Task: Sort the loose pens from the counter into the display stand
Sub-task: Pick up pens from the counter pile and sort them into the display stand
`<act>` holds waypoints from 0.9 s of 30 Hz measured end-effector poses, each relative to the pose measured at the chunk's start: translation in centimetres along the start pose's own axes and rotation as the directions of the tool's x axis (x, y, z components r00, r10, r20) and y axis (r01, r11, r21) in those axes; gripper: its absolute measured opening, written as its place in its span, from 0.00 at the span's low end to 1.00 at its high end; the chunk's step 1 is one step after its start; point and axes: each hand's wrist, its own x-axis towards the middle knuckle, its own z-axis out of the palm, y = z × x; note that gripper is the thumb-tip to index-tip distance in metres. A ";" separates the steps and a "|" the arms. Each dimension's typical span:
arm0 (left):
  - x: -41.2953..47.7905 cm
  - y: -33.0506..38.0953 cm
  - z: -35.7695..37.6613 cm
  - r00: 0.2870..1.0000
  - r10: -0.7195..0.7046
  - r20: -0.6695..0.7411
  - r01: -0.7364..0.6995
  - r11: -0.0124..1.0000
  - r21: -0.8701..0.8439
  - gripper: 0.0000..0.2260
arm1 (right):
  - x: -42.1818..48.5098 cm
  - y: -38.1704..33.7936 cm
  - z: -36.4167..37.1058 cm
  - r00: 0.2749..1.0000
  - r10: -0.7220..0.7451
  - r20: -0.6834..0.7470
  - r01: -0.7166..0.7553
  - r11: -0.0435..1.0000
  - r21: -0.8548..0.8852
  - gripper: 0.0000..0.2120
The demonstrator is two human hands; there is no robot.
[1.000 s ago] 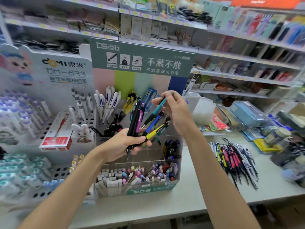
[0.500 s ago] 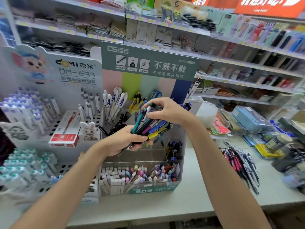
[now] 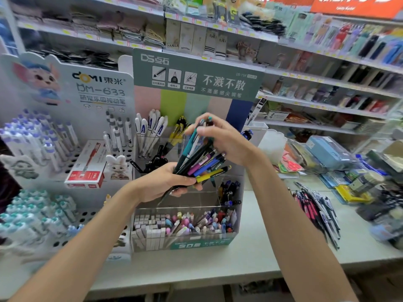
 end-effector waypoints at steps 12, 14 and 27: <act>0.7 -3.0 -0.4 0.922 -0.047 -0.385 -0.097 0.933 -0.348 0.10 | -2.2 4.2 -2.5 0.585 0.204 -0.785 0.208 0.898 0.389 0.09; 1.0 -3.2 -0.2 0.906 -0.041 -0.421 -0.123 0.927 -0.355 0.10 | -2.1 6.6 -2.2 0.541 0.207 -0.816 0.123 0.940 0.320 0.11; 1.1 -4.3 0.2 0.894 -0.074 -0.442 -0.090 0.936 -0.339 0.10 | -2.8 15.0 1.5 0.756 0.037 -0.654 -0.219 0.955 -0.199 0.14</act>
